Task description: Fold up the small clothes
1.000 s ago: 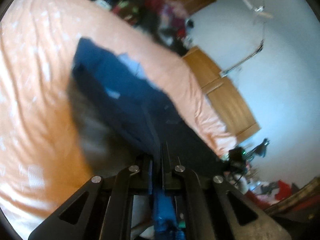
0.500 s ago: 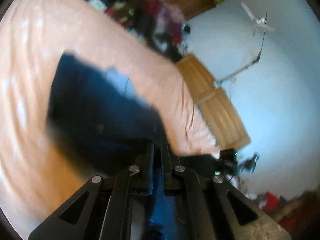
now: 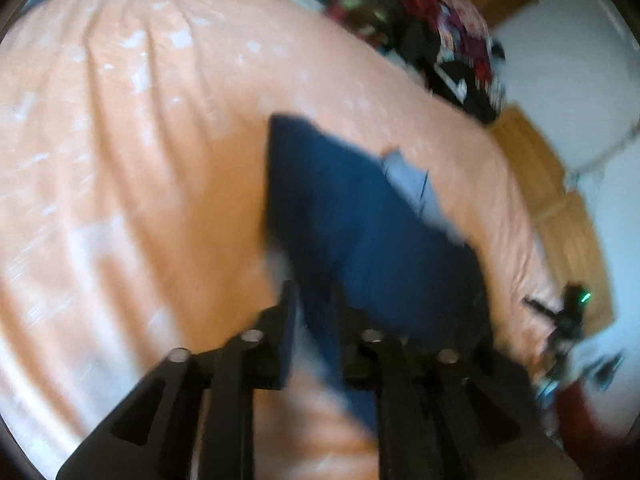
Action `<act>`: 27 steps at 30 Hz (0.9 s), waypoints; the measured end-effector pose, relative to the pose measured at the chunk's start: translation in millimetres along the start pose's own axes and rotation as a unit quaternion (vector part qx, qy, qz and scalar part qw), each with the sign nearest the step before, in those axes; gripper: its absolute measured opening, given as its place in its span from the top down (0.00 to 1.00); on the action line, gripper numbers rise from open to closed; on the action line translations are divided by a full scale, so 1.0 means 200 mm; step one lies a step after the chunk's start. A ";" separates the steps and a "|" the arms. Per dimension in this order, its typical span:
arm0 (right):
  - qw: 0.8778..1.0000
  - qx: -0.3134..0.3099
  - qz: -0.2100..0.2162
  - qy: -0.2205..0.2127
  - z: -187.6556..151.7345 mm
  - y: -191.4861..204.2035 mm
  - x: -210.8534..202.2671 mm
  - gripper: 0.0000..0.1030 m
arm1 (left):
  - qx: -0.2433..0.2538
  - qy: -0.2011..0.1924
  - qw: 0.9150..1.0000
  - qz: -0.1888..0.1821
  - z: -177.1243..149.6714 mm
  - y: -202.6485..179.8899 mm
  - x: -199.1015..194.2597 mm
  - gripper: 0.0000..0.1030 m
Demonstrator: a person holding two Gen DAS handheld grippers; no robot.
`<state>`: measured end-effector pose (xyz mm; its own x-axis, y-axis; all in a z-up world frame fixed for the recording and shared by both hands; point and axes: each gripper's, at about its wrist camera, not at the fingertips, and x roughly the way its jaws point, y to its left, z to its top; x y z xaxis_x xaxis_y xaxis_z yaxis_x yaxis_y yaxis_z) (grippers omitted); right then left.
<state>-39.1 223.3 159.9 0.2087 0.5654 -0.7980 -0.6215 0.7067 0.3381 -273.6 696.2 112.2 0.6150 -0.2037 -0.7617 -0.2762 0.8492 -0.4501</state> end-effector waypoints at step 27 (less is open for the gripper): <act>0.951 -0.273 -0.129 -0.070 -0.60 0.87 -0.42 0.36 | 0.283 -0.034 0.958 -0.033 -0.73 -0.72 -0.37 0.59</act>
<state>-254.9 247.5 226.8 0.4821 0.4808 -0.7324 -0.8271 0.5256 -0.1993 -387.4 518.4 165.1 0.6694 -0.2508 -0.6993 0.1979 0.9675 -0.1575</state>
